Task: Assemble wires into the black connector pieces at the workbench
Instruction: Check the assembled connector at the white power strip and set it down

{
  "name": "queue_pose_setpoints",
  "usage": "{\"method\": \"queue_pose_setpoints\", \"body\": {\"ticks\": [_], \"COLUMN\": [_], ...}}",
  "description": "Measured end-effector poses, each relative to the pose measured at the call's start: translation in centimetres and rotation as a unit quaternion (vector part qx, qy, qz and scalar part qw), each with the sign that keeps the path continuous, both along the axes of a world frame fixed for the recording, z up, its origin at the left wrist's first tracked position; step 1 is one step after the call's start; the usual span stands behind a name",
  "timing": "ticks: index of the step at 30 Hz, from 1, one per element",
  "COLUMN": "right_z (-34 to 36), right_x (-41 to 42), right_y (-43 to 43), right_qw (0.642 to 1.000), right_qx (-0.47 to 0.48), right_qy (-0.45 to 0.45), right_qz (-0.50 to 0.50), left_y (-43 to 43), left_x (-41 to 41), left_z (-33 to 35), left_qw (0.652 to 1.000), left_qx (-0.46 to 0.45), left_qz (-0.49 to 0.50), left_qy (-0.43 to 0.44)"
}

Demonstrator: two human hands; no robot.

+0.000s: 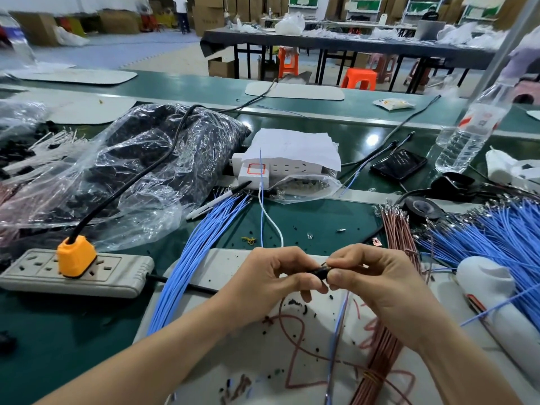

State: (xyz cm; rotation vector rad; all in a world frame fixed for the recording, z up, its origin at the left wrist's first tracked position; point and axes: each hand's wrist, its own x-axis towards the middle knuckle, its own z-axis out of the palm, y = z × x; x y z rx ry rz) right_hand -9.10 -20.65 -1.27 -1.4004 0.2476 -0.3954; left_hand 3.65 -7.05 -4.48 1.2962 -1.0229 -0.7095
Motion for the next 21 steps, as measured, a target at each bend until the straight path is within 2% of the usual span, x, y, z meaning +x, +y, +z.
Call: {"method": "queue_pose_setpoints", "body": {"ticks": [4,10,18,21], "right_z": [-0.6,-1.3,-1.3,-1.5], "right_x": [0.3,0.9,0.7,0.7], "right_y": [0.5,1.1,1.5,1.7], "right_qw": [0.999,0.981,0.968,0.961], "right_qx": [0.045,0.192,0.215,0.245], "right_qy": [0.002,-0.012,0.107,0.094], "right_qz": [-0.004,0.000,0.072,0.093], "left_y": [0.1,0.2,0.4,0.3], "left_x": [0.2,-0.1,-0.7,-0.8], "left_z": [0.2,0.8,0.9,0.9], "left_qw": [1.000,0.999,0.999,0.998], "left_qx": [-0.012,-0.022,-0.019,-0.016], "left_qz": [-0.001,-0.009,-0.037,-0.043], "left_qy": [0.024,0.032,0.006,0.034]}}
